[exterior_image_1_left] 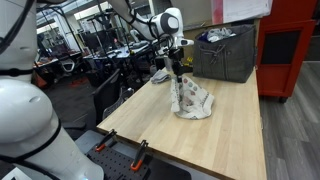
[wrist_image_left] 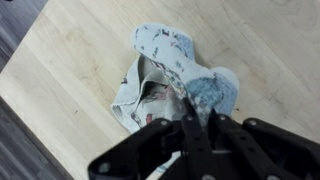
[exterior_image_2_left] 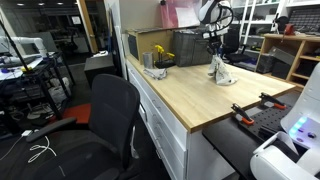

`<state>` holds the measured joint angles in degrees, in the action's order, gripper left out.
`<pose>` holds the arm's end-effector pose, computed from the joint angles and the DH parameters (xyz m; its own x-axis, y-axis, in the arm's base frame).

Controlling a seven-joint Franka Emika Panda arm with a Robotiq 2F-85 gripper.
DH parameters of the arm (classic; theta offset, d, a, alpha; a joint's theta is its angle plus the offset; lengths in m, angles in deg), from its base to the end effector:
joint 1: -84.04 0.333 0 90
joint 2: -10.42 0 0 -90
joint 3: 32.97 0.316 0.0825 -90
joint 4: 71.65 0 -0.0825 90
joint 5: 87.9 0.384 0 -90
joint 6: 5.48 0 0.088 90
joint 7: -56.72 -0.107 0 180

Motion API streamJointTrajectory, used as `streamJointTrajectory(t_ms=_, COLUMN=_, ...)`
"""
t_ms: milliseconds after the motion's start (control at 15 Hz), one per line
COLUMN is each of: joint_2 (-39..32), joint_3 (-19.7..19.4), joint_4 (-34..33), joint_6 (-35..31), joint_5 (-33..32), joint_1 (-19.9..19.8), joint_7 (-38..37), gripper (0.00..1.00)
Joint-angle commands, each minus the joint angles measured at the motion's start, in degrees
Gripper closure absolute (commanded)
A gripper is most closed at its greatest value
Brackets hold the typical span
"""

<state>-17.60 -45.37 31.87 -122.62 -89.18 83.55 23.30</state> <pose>0.6086 -0.1322 0.2613 0.6909 -0.7102 -0.1348 -0.6754 -0.7007 0.2299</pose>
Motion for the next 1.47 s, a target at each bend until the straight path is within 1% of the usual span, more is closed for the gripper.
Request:
streamJointTrajectory(t_ms=0, joint_2=2.4, joint_3=-0.9, joint_4=2.3, joint_6=-0.5, joint_5=-4.6, joint_1=1.3, joint_7=-4.1, gripper=0.97)
streamJointTrajectory(t_ms=200, joint_2=1.8, joint_3=-1.9, joint_4=1.1, joint_6=1.6, joint_5=-11.6, joint_1=3.2, joint_7=-9.2, gripper=0.97)
streamJointTrajectory(t_ms=333, joint_2=0.9, joint_3=-1.9, joint_4=0.0, joint_6=3.3, joint_5=-16.8, joint_1=4.7, joint_7=-11.9, gripper=0.97)
streamJointTrajectory(t_ms=467, joint_2=1.0, joint_3=-0.8, joint_4=-0.3, joint_6=3.3, joint_5=-20.4, joint_1=5.5, joint_7=-12.5, gripper=0.97)
streamJointTrajectory(t_ms=667, joint_2=1.4, joint_3=1.2, joint_4=-0.6, joint_6=1.2, joint_5=-22.4, joint_1=6.3, joint_7=-10.6, gripper=0.97)
streamJointTrajectory(t_ms=867, joint_2=1.1, joint_3=3.6, joint_4=-1.5, joint_6=-1.0, joint_5=-21.6, joint_1=6.1, joint_7=-6.8, gripper=0.97)
streamJointTrajectory(t_ms=933, joint_2=1.1, joint_3=4.4, joint_4=-1.6, joint_6=-2.2, joint_5=-21.2, joint_1=5.8, joint_7=-4.8, gripper=0.64)
streamJointTrajectory(t_ms=1000, joint_2=1.2, joint_3=4.9, joint_4=-1.5, joint_6=-3.2, joint_5=-20.8, joint_1=5.6, joint_7=-3.2, gripper=0.63)
streamJointTrajectory(t_ms=1200, joint_2=1.0, joint_3=5.5, joint_4=-1.8, joint_6=-5.2, joint_5=-18.5, joint_1=4.7, joint_7=1.4, gripper=0.42)
streamJointTrajectory(t_ms=1400, joint_2=0.9, joint_3=5.2, joint_4=-2.0, joint_6=-6.1, joint_5=-14.3, joint_1=3.3, joint_7=4.8, gripper=0.18)
